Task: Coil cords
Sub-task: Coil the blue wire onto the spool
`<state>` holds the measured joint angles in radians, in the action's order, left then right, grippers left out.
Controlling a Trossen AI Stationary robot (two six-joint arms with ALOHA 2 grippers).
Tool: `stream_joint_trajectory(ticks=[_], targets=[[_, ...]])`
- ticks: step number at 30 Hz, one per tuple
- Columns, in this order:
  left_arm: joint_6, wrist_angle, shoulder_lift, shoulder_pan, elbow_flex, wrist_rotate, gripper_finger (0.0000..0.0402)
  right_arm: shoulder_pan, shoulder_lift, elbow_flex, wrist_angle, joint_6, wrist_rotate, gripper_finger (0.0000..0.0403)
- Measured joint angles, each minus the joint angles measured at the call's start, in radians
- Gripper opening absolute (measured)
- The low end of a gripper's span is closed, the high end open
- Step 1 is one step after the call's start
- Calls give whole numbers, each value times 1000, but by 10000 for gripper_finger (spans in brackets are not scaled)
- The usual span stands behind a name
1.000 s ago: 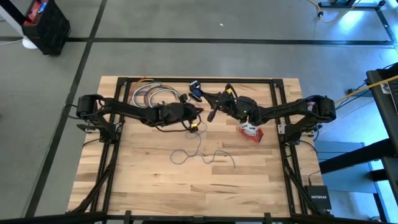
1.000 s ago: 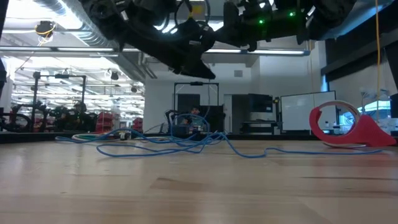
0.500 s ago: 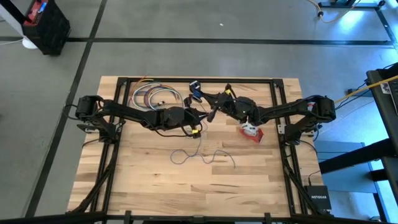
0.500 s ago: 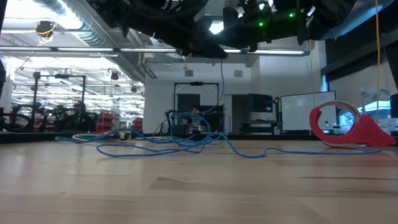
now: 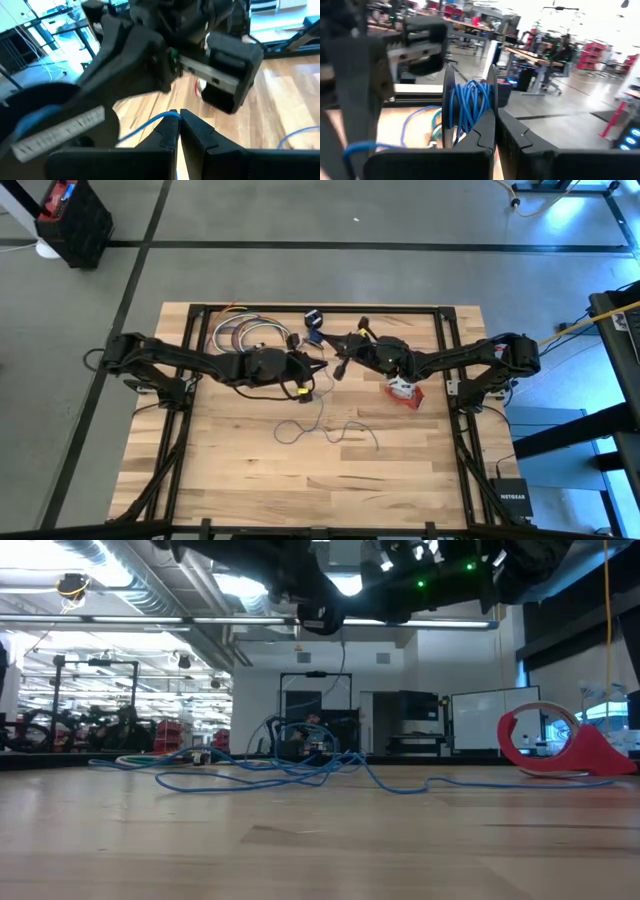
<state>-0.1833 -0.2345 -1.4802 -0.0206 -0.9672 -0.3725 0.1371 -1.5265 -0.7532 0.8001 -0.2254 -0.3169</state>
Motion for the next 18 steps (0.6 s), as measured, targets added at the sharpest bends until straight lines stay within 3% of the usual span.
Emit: stream_joint_trajectory(ticks=[18], targets=[[-2,-54,63,-9,1,-29,8,0,1,0,-65,-44,78,10]])
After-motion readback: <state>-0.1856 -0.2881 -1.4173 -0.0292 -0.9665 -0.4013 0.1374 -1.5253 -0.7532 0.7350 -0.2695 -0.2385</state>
